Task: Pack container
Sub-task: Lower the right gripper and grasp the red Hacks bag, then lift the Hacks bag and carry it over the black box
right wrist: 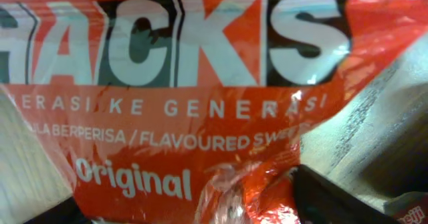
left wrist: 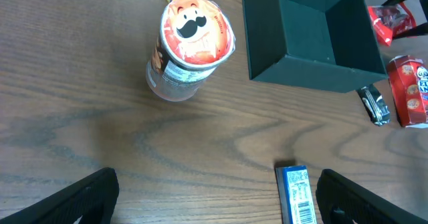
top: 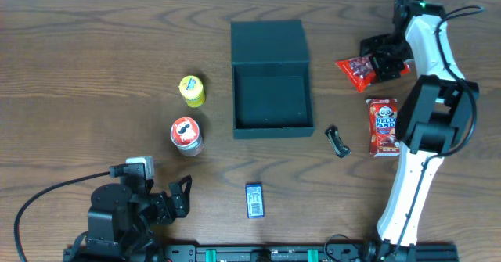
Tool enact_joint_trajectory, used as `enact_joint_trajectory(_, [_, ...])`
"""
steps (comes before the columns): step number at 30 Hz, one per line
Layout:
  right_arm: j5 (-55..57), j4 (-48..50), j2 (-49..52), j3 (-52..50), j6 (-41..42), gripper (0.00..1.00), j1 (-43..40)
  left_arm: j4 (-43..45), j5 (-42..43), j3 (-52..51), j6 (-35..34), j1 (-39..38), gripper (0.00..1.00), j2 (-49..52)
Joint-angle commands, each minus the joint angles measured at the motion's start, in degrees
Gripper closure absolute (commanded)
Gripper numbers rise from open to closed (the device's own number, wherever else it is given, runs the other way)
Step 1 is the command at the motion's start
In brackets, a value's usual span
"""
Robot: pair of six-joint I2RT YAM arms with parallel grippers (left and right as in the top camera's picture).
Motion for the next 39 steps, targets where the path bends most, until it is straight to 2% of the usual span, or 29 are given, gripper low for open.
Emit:
enact_joint_trajectory(1, [-1.29,-0.48,0.57,1.88,0.15,0.32,-0.87,-0.15,-0.46,0.87,0.22,0.11,0.05,0.15])
enact_joint_trajectory(3, [-1.40,-0.63,0.48,2.29,-0.07,0.39,-1.07,-0.15,-0.57,0.87,0.22,0.09,0.05,0.15])
enact_joint_trajectory(11, [-1.31,-1.33,0.46,3.67,-1.16,0.54,-1.27,-0.15,-0.61,0.87,0.24,0.09,0.05,0.15])
enact_joint_trajectory(24, [0.48,-1.86,0.46,3.67,-1.36,0.53,-1.22,-0.15,-0.59,0.87,0.22,0.09,0.05,0.15])
enact_joint_trajectory(27, [0.98,-2.01,0.46,3.67,-1.60,0.80,-1.16,-0.15,-0.61,0.87,0.24,0.11,0.05,0.15])
enact_joint_trajectory(28, [1.05,-2.16,0.46,3.67,-1.57,0.85,-1.16,-0.15,-0.61,0.87,0.24,0.11,0.05,0.15])
enact_joint_trajectory(33, [1.01,-2.19,0.46,3.67,-1.57,0.87,-1.18,-0.15,-0.61,0.87,0.24,0.09,0.05,0.15])
enact_joint_trajectory(35, [1.01,-2.60,0.46,3.67,-1.57,0.91,-1.18,-0.15,-0.61,0.87,0.24,0.11,0.05,0.15])
enact_joint_trajectory(36, [0.98,-2.91,0.44,3.67,-1.57,0.97,-1.18,-0.15,-0.61,0.87,0.44,0.11,0.05,0.15])
enact_joint_trajectory(39, [0.98,-3.54,-0.24,3.67,-1.57,0.98,-1.22,-0.15,-0.63,0.87,0.44,0.11,0.05,0.15])
